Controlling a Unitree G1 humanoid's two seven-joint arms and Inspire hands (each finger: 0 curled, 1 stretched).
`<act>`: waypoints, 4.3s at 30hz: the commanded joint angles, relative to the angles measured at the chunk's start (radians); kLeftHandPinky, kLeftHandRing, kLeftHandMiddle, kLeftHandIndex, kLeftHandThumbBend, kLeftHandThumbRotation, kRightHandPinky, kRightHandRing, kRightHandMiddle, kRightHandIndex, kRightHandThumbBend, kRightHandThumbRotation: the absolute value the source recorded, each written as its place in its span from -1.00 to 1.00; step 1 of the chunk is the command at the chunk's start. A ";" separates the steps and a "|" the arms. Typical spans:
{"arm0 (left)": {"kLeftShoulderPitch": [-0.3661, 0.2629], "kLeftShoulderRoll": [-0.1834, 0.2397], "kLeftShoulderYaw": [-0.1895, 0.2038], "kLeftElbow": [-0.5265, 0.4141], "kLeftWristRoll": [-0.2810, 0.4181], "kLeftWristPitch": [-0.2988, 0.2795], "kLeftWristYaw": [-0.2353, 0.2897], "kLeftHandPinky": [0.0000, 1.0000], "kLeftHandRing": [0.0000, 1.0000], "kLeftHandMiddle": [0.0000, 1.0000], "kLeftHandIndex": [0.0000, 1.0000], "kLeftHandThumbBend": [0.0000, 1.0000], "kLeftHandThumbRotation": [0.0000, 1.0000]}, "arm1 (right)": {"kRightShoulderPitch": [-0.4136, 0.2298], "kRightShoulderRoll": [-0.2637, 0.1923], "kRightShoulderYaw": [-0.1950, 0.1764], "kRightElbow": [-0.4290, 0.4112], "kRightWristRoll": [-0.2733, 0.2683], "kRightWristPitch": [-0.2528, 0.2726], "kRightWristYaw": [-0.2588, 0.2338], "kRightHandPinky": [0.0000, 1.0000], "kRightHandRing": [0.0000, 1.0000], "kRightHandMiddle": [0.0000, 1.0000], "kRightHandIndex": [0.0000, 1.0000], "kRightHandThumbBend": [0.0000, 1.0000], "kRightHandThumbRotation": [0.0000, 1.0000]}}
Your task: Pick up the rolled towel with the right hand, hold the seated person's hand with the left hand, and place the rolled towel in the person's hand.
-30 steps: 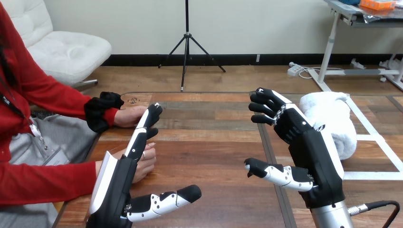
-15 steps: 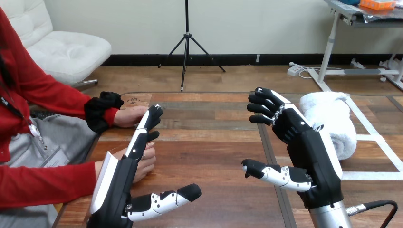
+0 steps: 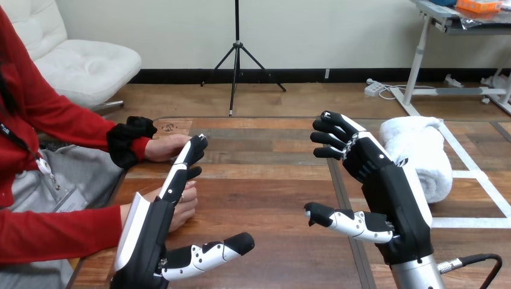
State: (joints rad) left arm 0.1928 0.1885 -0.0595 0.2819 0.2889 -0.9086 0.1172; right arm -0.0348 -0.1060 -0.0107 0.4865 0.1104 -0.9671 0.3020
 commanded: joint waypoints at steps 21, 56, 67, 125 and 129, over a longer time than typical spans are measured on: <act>-0.058 -0.002 0.005 -0.010 -0.043 0.000 -0.032 0.75 0.88 0.89 0.90 1.00 0.09 | -0.076 0.012 0.004 -0.028 0.017 -0.011 -0.004 0.40 0.58 0.66 0.69 1.00 -0.30; -0.068 -0.010 0.004 -0.004 -0.055 0.009 -0.050 0.74 0.87 0.90 0.90 1.00 0.05 | -0.111 -0.033 -0.057 -0.113 -0.200 0.165 -0.210 0.33 0.55 0.64 0.64 0.92 -0.33; -0.068 -0.014 0.006 -0.003 -0.041 0.009 -0.043 0.73 0.87 0.90 0.91 1.00 0.08 | -0.155 -0.074 -0.076 -0.188 -0.277 0.355 -0.279 0.19 0.51 0.60 0.62 0.95 -0.25; -0.046 -0.013 0.012 -0.007 -0.045 -0.006 -0.045 0.75 0.87 0.89 0.90 1.00 0.10 | -0.519 -0.293 -0.048 -0.052 -0.503 0.853 -0.391 0.27 0.63 0.69 0.81 1.00 0.03; -0.044 -0.013 0.011 -0.008 -0.044 -0.005 -0.046 0.74 0.86 0.89 0.90 1.00 0.11 | -0.572 -0.321 -0.034 0.007 -0.524 0.887 -0.377 0.27 0.62 0.68 0.81 1.00 0.07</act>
State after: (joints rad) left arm 0.1884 0.1768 -0.0588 0.2830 0.2447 -0.8975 0.0635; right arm -0.4365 -0.3581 -0.0685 0.4199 -0.3840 -0.1160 -0.0837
